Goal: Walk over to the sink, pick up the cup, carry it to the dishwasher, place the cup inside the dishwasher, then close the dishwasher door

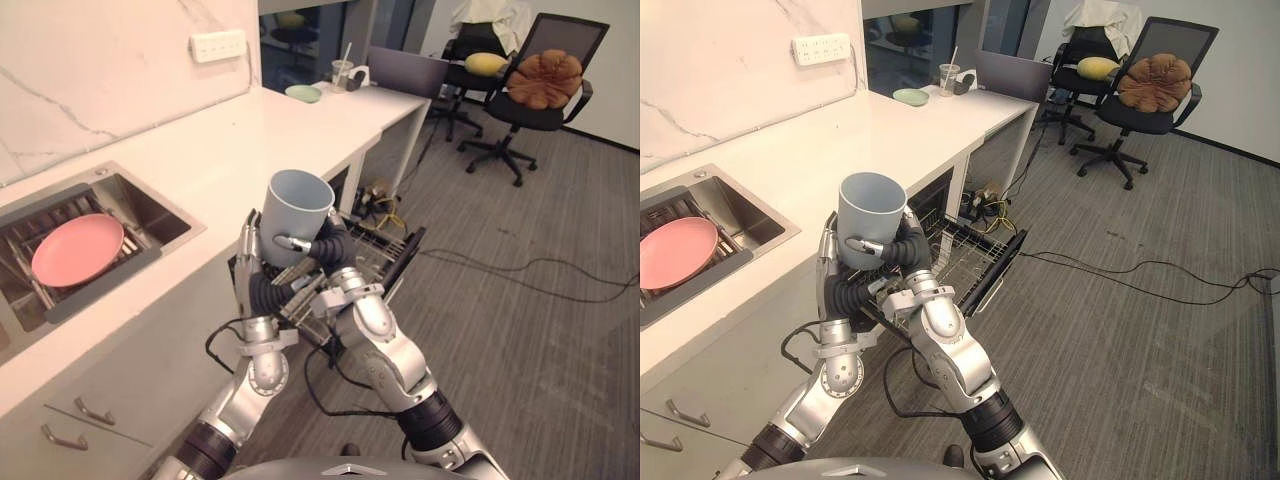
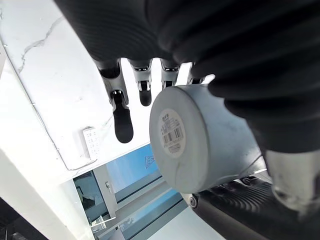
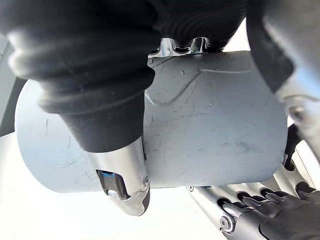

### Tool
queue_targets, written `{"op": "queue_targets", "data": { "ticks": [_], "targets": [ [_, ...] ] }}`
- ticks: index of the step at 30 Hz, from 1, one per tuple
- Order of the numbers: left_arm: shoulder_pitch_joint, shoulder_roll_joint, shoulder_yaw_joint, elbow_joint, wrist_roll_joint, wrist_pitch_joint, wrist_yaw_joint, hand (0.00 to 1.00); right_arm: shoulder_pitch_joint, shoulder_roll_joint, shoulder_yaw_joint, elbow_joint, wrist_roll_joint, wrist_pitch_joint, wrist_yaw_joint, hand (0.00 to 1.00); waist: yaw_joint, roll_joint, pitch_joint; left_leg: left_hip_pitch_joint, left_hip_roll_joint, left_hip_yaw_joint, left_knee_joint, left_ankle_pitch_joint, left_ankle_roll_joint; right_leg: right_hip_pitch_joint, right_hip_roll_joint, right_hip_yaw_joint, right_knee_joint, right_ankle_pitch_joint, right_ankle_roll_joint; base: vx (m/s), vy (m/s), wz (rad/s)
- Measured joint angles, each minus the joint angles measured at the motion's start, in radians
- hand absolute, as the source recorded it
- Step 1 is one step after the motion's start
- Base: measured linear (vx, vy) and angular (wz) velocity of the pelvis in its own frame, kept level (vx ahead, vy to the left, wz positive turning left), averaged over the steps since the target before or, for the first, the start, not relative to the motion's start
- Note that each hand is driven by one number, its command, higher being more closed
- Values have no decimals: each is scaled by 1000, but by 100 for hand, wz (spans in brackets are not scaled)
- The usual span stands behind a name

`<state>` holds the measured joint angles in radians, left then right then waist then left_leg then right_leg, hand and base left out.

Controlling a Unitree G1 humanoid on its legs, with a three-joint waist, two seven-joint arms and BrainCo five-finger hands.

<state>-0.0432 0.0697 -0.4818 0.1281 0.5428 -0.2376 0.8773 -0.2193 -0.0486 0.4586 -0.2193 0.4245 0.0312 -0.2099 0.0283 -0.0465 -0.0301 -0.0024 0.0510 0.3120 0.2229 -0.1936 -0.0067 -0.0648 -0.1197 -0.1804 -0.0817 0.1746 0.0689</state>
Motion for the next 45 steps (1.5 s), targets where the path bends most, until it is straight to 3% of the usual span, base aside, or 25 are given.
{"op": "queue_targets", "data": {
  "ticks": [14,20,26,32,38,41,45],
  "targets": [
    [0,-15,-4,38,-101,34,-7,0,-1,29,-12,0,3,-11,-24,100,-1,1,1,1,0,-1,-3,0,0,0,0,-2,0,-1,-1,0,0,0],
    [13,-40,9,58,-171,35,-33,0,0,64,-28,0,2,-57,-61,100,-1,0,2,6,-4,-4,-18,8,1,0,-4,-8,0,-1,0,0,0,2],
    [42,-52,89,86,-252,31,-64,0,23,70,-176,1,3,-98,-97,100,1,-3,23,25,-9,-13,-34,15,3,19,-9,-24,0,-4,4,-20,6,5],
    [96,-52,165,177,-390,23,-207,0,52,61,-305,56,3,-119,-106,100,2,-4,39,22,-11,-15,-37,16,4,17,-11,-27,0,-4,6,-23,8,0],
    [141,-10,174,290,-488,32,-430,0,46,-18,-417,200,-11,-119,-106,100,7,-10,82,-14,-24,-46,-37,31,11,0,-25,-53,0,3,10,-44,15,16],
    [141,13,188,351,-542,43,-521,0,-65,-71,-459,359,-70,-112,-106,100,10,-8,143,-70,-29,-58,-15,37,17,-36,-35,-57,0,21,8,-108,29,13],
    [118,37,220,406,-569,43,-548,0,-280,-183,-482,530,-120,-86,-128,100,29,4,279,-167,-29,-89,44,45,24,-89,-42,-87,0,38,-7,-157,28,22]
  ]
}}
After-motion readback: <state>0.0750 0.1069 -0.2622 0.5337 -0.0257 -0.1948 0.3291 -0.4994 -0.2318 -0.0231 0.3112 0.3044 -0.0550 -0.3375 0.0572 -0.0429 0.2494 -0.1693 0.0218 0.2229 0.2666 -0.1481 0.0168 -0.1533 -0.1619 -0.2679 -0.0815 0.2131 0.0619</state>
